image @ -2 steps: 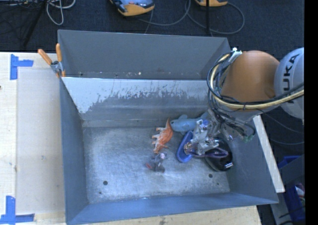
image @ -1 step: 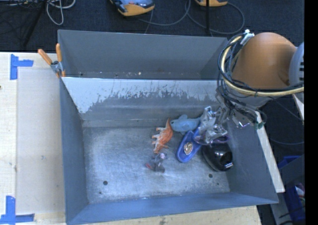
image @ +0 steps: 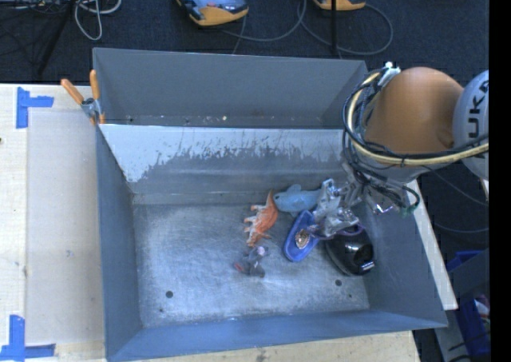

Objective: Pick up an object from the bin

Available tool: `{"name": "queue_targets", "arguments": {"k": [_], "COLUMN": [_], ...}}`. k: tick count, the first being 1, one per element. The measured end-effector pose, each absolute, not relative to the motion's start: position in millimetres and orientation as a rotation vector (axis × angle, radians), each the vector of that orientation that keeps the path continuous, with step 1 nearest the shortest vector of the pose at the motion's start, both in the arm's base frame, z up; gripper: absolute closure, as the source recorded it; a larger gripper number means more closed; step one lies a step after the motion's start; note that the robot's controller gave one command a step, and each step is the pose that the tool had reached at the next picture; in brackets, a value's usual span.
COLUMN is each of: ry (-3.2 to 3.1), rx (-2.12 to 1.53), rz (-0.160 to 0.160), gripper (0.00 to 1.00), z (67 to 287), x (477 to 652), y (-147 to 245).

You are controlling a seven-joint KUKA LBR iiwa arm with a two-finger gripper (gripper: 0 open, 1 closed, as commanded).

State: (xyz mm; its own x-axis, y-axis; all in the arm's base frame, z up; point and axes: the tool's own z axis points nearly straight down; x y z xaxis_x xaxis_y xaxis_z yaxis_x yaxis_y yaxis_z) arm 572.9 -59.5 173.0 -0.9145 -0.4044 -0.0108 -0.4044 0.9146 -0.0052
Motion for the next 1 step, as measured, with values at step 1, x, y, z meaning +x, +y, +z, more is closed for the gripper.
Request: {"name": "queue_targets", "arguments": {"k": [1], "ry": [3.080], "rx": [-0.680], "rz": [0.009], "gripper": [1.00], "z": [180.0], "x": [565.3], "y": [-41.0]}}
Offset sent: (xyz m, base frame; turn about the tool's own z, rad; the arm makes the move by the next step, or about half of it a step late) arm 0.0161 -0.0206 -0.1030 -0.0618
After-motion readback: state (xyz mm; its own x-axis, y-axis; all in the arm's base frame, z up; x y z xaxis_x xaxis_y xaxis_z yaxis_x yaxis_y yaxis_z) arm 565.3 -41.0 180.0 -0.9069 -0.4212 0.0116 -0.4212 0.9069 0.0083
